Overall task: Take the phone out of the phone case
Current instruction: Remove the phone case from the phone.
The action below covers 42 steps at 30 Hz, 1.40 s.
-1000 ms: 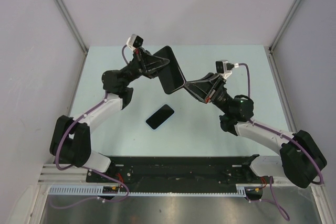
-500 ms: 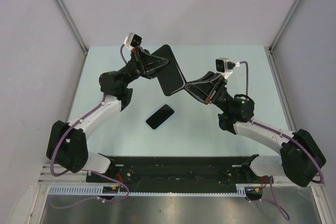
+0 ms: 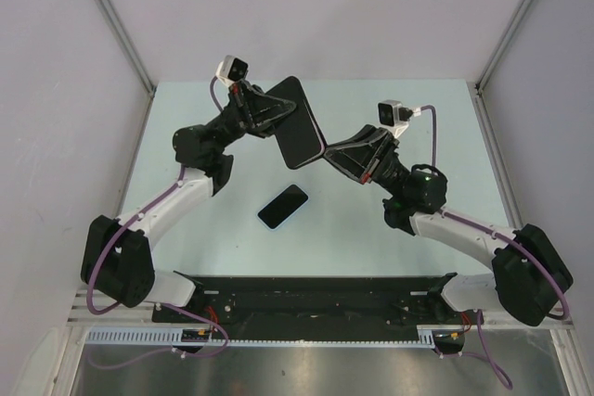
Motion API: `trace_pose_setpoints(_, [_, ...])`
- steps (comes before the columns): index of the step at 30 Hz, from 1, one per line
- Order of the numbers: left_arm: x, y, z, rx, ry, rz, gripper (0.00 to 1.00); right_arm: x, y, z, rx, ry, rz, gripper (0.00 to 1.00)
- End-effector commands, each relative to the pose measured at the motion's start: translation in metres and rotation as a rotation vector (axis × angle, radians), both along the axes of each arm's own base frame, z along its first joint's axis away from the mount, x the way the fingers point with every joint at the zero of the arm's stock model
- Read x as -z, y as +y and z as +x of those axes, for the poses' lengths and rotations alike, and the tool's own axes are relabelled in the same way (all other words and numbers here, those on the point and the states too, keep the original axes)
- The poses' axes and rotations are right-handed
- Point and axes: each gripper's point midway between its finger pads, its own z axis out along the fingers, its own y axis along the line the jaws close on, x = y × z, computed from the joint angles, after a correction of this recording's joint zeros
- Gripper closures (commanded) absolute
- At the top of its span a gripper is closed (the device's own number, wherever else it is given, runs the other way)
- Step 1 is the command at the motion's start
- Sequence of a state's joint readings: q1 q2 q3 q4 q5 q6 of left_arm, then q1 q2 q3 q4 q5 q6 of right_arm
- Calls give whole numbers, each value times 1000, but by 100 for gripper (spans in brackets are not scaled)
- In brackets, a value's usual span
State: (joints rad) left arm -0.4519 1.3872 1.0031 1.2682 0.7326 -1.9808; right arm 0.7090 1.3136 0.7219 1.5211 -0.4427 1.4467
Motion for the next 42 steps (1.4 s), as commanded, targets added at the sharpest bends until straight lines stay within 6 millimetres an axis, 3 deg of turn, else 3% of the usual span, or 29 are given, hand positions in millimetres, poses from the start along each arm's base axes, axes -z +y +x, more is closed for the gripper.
trace_pose_setpoints(1, [-61,29,-101,138,-317,-184,100,56,24,35,82,27,-107,100])
trace_pose_setpoints(6, [-62,31,-106,138,-330,-182,100,112,37,74,200,224,-260,100])
trace_pose_setpoints(9, [-61,31,-108,140,-344,-173,100,159,41,100,300,409,-430,100])
trace_pose_setpoints(14, [-54,28,-109,130,-367,-141,100,176,34,113,373,514,-514,100])
trace_pose_setpoints(15, [-51,24,-107,127,-359,-119,99,196,35,114,377,563,-598,100])
trace_pose_setpoints(16, [-48,22,-106,119,-367,-102,100,204,36,116,384,577,-651,100])
trace_pose_setpoints(17, [-37,16,-105,100,-417,-57,100,194,39,123,404,572,-671,100])
trace_pose_setpoints(18, [-27,8,-96,93,-378,-8,100,209,38,123,417,604,-742,100])
trace_pose_setpoints(20, [-5,-3,-89,85,-361,39,100,210,38,125,426,618,-755,100])
trace_pose_setpoints(23, [10,-11,-86,98,-343,53,99,220,34,128,441,648,-794,98])
trace_pose_setpoints(29, [16,-20,-79,45,-375,149,100,231,31,129,469,659,-853,94])
trace_pose_setpoints(31, [14,-20,-80,7,-429,174,100,230,33,129,463,647,-854,88])
trace_pose_setpoints(34, [16,-23,-78,-5,-431,218,100,224,45,123,398,595,-842,76])
trace_pose_setpoints(42, [54,-40,-64,49,-338,238,100,184,105,90,150,363,-798,72])
